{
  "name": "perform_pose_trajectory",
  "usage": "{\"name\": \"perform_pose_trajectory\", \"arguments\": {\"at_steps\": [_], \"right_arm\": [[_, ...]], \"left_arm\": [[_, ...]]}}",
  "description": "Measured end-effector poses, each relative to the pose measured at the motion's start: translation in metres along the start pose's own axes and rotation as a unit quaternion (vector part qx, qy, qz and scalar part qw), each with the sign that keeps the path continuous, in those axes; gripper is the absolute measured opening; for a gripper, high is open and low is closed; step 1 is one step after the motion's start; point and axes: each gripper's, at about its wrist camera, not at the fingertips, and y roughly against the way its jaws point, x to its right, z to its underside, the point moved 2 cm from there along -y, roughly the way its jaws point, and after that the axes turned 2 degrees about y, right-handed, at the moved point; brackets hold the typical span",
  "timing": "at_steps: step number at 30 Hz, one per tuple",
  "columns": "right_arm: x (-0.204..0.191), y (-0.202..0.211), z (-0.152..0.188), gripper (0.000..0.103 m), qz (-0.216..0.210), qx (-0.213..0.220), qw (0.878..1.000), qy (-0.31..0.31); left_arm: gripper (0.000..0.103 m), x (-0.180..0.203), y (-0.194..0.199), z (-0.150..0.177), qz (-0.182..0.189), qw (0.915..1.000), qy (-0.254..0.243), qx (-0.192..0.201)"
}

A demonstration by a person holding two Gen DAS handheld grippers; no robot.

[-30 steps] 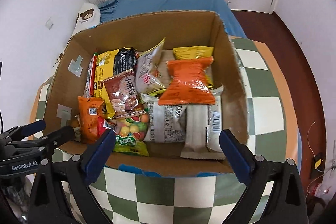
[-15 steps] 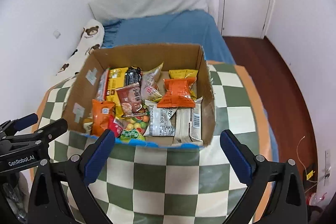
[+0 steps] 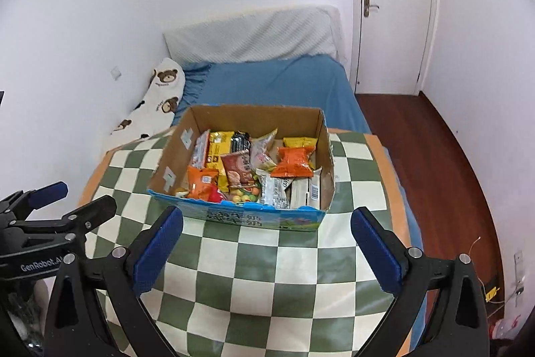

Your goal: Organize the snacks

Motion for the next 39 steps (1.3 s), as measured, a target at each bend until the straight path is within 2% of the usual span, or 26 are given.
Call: {"name": "perform_pose_trajectory", "arguments": {"at_steps": [11, 20, 28, 35, 39], "right_arm": [[-0.015, 0.067, 0.008, 0.103, 0.004, 0.037, 0.999, 0.006], [-0.013, 0.078, 0.015, 0.103, 0.002, 0.03, 1.0, -0.004], [-0.003, 0.065, 0.014, 0.103, 0.008, 0.03, 0.999, -0.015], [0.011, 0.031, 0.005, 0.103, 0.029, 0.025, 0.999, -0.025], [0.017, 0.009, -0.002, 0.103, 0.039, 0.025, 0.999, -0.029]], "left_arm": [[0.103, -0.002, 0.042, 0.017, 0.011, 0.9998, 0.005, 0.017], [0.103, 0.003, 0.05, 0.019, 0.007, 0.9997, -0.001, 0.024], [0.103, 0.002, 0.04, 0.012, 0.007, 0.9996, 0.009, 0.024], [0.103, 0.005, 0.008, -0.002, -0.018, 0.9993, 0.004, 0.032], [0.103, 0.008, -0.012, -0.01, -0.018, 0.9995, -0.001, 0.027]]}}
